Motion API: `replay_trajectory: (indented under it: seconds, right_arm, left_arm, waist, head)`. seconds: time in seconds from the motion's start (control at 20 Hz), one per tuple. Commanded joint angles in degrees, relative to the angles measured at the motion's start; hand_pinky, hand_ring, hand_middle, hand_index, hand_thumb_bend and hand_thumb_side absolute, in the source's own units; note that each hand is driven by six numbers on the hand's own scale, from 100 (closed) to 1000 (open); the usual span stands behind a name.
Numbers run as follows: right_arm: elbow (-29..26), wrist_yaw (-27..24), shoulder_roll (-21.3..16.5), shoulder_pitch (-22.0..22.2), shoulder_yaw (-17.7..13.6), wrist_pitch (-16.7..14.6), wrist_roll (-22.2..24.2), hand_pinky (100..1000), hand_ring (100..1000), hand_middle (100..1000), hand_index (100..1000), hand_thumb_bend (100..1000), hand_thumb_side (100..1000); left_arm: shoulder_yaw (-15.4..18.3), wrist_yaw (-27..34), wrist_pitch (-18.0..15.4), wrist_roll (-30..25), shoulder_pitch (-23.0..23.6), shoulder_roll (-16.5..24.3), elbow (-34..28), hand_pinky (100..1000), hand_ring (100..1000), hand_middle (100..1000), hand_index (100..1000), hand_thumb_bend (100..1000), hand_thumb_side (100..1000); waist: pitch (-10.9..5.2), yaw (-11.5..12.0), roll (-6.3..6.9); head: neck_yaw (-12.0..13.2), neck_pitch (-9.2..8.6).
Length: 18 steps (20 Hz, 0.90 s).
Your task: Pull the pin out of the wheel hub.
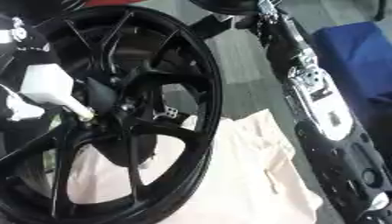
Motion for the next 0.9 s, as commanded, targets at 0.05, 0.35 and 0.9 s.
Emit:
replay_trajectory:
  seconds: [0.05, 0.35, 0.9]
  right_arm:
    - [-1.0, -0.6, -0.9, -0.2, -0.6, -0.1, -0.3, 1000, 740, 516, 708, 100, 755]
    - [-1.0, -0.8, -0.8, -0.2, -0.6, -0.1, -0.4, 1000, 741, 516, 708, 100, 757]
    - [-1.3, -0.6, -1.3, 0.7, -2.0, -0.7, -1.9, 1000, 739, 515, 708, 100, 744]
  left_arm:
    - [2.7, 0.8, 10.5, -10.4, -1.6, 3.0, -2.2, 690, 517, 380, 416, 376, 122]
    - [6.6, 3.2, 11.3, -10.4, -1.9, 5.5, -5.7, 690, 499, 363, 404, 364, 131]
    - [21.6, 8.3, 13.2, -5.3, 5.8, 16.5, -9.0, 695, 443, 325, 392, 292, 136]
  waist:
    - [-1.94, 0.1, -0.29]
    - [-1.97, 0.3, -0.49]
    - [-2.14, 2.4, -1.33]
  head:
    - [0.1, -1.07]
    - [0.3, -1.26]
    - [-1.9, 0.62]
